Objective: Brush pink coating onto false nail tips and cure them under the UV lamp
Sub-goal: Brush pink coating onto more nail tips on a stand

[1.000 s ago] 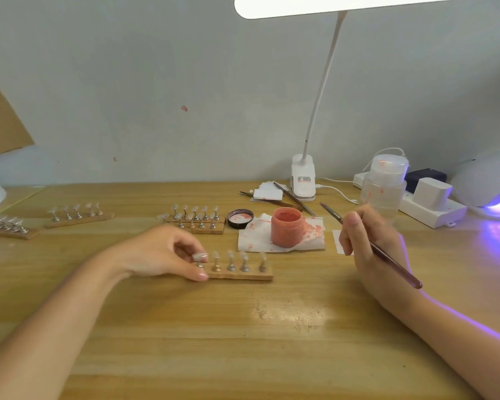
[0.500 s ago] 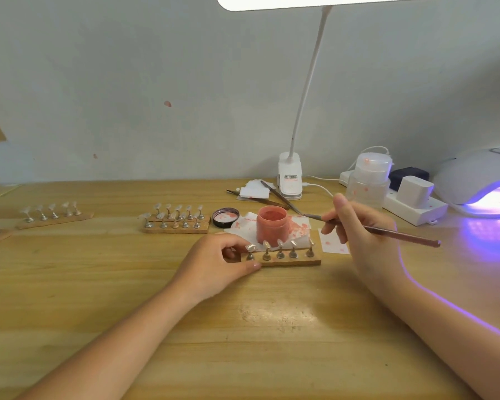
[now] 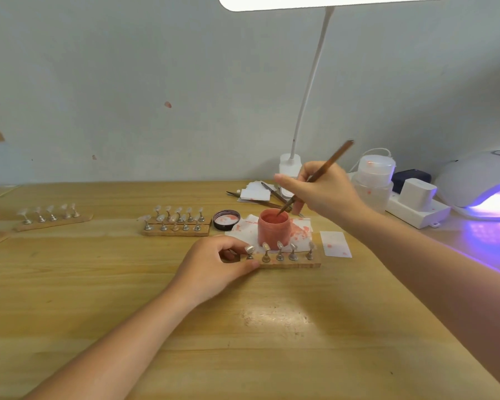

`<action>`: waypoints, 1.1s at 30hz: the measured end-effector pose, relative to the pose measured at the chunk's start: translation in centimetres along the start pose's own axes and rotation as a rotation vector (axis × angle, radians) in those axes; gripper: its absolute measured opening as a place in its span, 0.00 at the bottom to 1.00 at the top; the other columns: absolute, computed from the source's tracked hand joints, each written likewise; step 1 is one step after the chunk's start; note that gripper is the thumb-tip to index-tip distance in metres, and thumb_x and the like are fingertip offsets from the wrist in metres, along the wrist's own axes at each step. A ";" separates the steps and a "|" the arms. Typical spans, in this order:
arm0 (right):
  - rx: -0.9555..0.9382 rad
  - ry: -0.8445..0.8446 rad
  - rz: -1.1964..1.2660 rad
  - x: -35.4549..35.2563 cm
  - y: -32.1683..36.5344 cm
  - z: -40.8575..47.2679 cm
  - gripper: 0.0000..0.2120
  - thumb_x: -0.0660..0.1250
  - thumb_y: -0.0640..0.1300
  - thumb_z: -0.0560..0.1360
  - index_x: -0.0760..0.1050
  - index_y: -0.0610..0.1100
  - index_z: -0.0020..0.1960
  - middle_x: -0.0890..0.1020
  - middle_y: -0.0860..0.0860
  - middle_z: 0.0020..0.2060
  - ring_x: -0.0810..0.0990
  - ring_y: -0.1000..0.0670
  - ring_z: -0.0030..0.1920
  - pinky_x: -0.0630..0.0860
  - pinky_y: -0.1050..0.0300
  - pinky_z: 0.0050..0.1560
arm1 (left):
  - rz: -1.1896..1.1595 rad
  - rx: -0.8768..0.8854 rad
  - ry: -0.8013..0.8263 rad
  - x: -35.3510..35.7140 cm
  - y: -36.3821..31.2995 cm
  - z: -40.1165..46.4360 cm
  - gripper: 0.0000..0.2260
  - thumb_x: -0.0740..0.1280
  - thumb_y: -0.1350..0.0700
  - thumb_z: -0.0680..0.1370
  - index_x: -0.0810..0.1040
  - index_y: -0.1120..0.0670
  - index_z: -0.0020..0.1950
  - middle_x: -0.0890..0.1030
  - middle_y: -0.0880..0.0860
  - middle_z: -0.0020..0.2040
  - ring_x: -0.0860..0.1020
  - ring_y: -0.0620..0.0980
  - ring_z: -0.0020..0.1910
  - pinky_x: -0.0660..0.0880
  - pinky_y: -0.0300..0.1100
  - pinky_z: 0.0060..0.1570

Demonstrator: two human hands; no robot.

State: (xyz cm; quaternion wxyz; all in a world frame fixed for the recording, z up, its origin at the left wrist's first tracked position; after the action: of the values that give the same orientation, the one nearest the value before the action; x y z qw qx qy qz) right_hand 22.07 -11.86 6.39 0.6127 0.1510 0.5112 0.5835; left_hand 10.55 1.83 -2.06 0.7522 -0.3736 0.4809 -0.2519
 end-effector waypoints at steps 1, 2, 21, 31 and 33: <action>-0.004 0.008 -0.075 0.4 0.0 0.3 0.20 0.71 0.53 0.70 0.67 0.44 0.28 0.75 0.53 0.17 0.73 0.60 0.22 0.70 0.68 0.28 | -0.014 -0.006 -0.001 -0.1 0.0 0.0 0.08 0.76 0.54 0.66 0.79 0.43 0.36 0.76 0.38 0.30 0.73 0.31 0.33 0.66 0.23 0.34; -0.007 0.015 -0.142 0.8 0.0 0.5 0.21 0.71 0.54 0.70 0.67 0.45 0.27 0.74 0.54 0.17 0.73 0.59 0.24 0.73 0.63 0.33 | -0.030 -0.012 -0.001 -0.1 0.1 0.0 0.07 0.75 0.54 0.66 0.79 0.43 0.36 0.77 0.39 0.29 0.73 0.31 0.32 0.66 0.23 0.33; 0.106 -0.038 -0.066 -0.4 -1.6 0.7 0.20 0.73 0.49 0.69 0.67 0.46 0.25 0.71 0.56 0.17 0.70 0.61 0.21 0.67 0.68 0.26 | -0.116 -0.062 -0.077 -0.6 0.3 -0.1 0.09 0.77 0.56 0.65 0.79 0.47 0.28 0.77 0.41 0.24 0.72 0.34 0.26 0.65 0.24 0.28; 0.160 -0.062 0.100 -1.9 -2.9 0.3 0.18 0.72 0.43 0.70 0.68 0.45 0.26 0.71 0.54 0.18 0.67 0.61 0.18 0.63 0.72 0.21 | -0.143 -0.056 -0.069 -0.6 0.1 -0.2 0.07 0.76 0.60 0.66 0.82 0.50 0.30 0.82 0.49 0.35 0.77 0.41 0.35 0.71 0.30 0.37; 0.149 -0.048 0.105 -2.0 -2.8 0.3 0.18 0.71 0.43 0.71 0.68 0.44 0.26 0.71 0.54 0.18 0.67 0.61 0.19 0.64 0.72 0.21 | -0.148 -0.061 -0.064 -0.6 0.1 -0.2 0.06 0.75 0.60 0.66 0.82 0.51 0.31 0.83 0.49 0.36 0.78 0.42 0.37 0.71 0.30 0.38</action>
State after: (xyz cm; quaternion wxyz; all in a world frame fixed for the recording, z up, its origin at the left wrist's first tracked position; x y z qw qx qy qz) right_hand 24.30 -14.23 5.20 0.5806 0.2366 0.5296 0.5714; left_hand 10.08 2.29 -1.87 0.7347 -0.4386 0.4352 -0.2801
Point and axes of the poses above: each hand's wrist, its own z-axis towards the middle knuckle, its own x-axis out of the palm, y = z × x, the point moved 10 cm from there along z, towards the middle knuckle
